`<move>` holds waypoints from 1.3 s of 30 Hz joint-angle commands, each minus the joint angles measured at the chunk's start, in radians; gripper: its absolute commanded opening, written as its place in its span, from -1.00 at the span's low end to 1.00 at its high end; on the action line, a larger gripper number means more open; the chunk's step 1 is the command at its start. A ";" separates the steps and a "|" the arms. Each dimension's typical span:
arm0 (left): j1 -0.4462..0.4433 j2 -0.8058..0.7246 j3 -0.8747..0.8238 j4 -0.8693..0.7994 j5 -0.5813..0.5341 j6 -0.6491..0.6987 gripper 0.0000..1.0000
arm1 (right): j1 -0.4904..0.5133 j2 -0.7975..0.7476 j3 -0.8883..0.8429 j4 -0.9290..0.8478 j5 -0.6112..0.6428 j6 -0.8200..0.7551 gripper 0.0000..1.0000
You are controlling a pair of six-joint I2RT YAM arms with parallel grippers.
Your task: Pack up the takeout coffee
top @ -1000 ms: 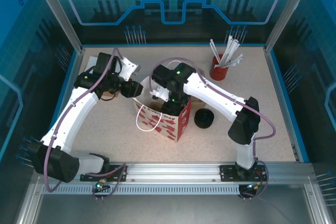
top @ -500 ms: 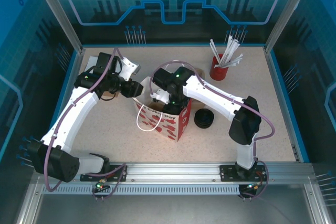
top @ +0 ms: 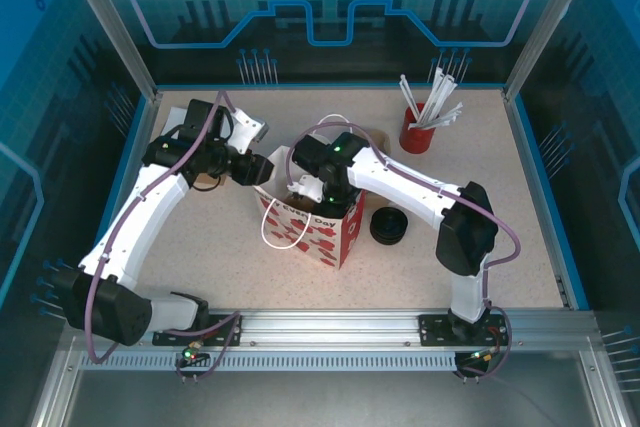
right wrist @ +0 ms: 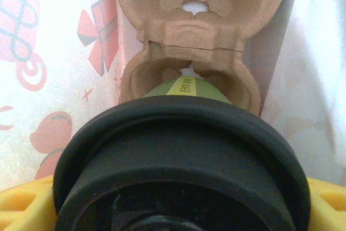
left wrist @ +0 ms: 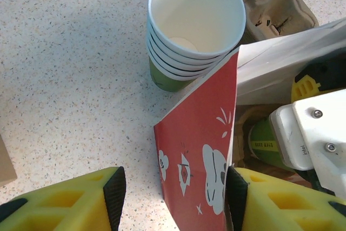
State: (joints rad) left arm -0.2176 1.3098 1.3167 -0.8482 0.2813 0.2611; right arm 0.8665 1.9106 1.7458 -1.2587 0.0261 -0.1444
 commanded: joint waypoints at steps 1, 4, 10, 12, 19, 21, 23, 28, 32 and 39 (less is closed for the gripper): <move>0.008 0.026 0.006 -0.027 -0.021 0.001 0.10 | -0.020 0.001 -0.020 0.003 -0.005 -0.020 0.64; 0.007 0.025 0.004 -0.028 -0.022 0.001 0.10 | -0.023 0.003 -0.034 0.015 -0.008 -0.019 0.64; 0.007 0.025 0.004 -0.028 -0.022 0.000 0.11 | -0.026 0.011 -0.066 0.042 -0.012 -0.021 0.64; 0.009 0.024 0.003 -0.028 -0.021 0.001 0.11 | -0.029 0.014 -0.074 0.048 -0.010 -0.024 0.64; 0.007 0.023 0.004 -0.028 -0.015 0.000 0.13 | -0.029 0.038 -0.104 0.058 -0.006 -0.030 0.64; 0.008 0.023 0.005 -0.029 -0.014 -0.003 0.13 | -0.030 0.044 -0.112 0.061 -0.011 -0.031 0.64; 0.007 0.023 0.004 -0.029 -0.015 -0.002 0.14 | -0.029 0.051 -0.117 0.067 -0.018 -0.030 0.64; 0.008 0.024 0.004 -0.029 -0.012 -0.003 0.14 | -0.030 0.061 -0.130 0.074 -0.027 -0.030 0.64; 0.008 0.025 0.003 -0.028 -0.010 -0.005 0.15 | -0.030 0.062 -0.133 0.077 -0.032 -0.029 0.64; 0.007 0.019 0.000 -0.025 -0.011 -0.004 0.16 | -0.031 0.059 -0.125 0.073 -0.037 -0.027 0.64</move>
State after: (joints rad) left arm -0.2176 1.3102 1.3167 -0.8478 0.2813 0.2615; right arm 0.8501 1.9228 1.6497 -1.1530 0.0105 -0.1627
